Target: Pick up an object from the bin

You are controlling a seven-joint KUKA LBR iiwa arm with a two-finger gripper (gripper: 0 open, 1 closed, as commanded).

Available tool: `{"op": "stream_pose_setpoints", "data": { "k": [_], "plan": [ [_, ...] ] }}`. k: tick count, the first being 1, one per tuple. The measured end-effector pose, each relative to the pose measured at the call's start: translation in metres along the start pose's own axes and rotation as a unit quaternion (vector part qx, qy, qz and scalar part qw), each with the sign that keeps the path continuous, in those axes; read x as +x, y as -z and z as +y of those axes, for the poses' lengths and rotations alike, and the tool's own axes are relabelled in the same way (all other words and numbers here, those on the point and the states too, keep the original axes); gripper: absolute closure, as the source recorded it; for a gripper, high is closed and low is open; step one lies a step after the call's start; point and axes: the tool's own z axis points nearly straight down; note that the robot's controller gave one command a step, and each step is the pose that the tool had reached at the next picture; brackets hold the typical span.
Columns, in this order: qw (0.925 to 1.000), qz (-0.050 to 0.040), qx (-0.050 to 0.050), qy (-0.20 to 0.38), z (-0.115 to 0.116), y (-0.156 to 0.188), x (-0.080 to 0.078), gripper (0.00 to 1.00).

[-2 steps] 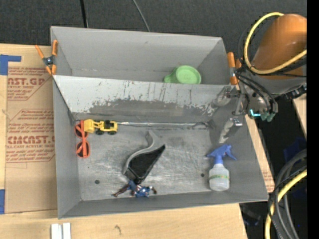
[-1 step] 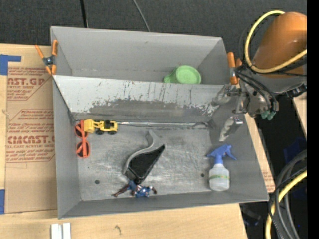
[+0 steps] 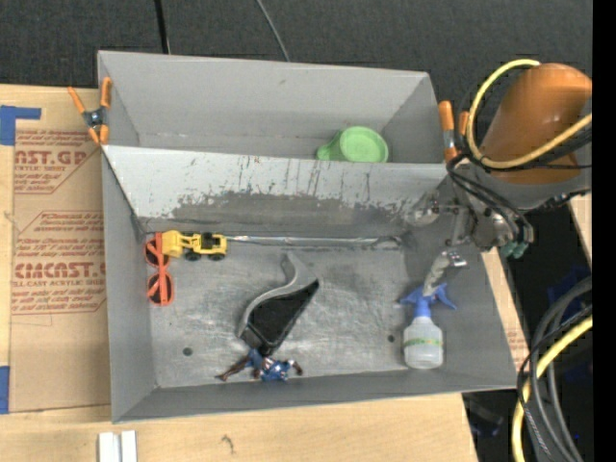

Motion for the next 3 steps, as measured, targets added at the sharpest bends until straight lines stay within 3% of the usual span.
{"op": "stream_pose_setpoints", "data": {
  "k": [1, 2, 3],
  "plan": [
    [0.9895, 0.0024, -0.002, 0.144, -0.011, -0.027, 0.025, 0.0],
    [0.9803, 0.0017, -0.002, 0.197, -0.025, -0.064, 0.035, 0.0],
    [0.9488, -0.0009, -0.01, 0.316, -0.017, -0.109, 0.027, 0.0]
  ]
}}
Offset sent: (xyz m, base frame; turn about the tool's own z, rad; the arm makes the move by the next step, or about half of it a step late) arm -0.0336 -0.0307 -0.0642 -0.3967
